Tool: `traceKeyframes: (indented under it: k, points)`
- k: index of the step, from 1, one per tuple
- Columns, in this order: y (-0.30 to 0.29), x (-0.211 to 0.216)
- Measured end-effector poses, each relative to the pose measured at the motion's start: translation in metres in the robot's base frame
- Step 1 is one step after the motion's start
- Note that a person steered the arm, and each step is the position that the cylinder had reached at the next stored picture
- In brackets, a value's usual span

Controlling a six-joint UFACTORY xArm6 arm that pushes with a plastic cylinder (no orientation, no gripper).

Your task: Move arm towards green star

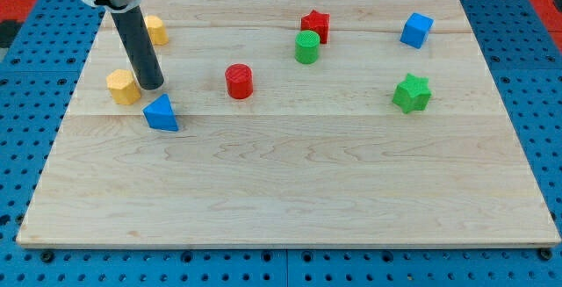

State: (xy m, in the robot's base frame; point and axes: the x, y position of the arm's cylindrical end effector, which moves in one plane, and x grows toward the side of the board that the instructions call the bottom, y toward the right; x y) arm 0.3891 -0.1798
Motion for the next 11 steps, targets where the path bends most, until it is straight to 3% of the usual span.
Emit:
traceKeyframes:
  k: [1,5,7,9,10,11]
  points:
    - [0.002,-0.006]
    - [0.101,-0.066]
    - [0.110,-0.074]
    - [0.177,-0.058]
    - [0.185,-0.014]
    - [0.230,0.033]
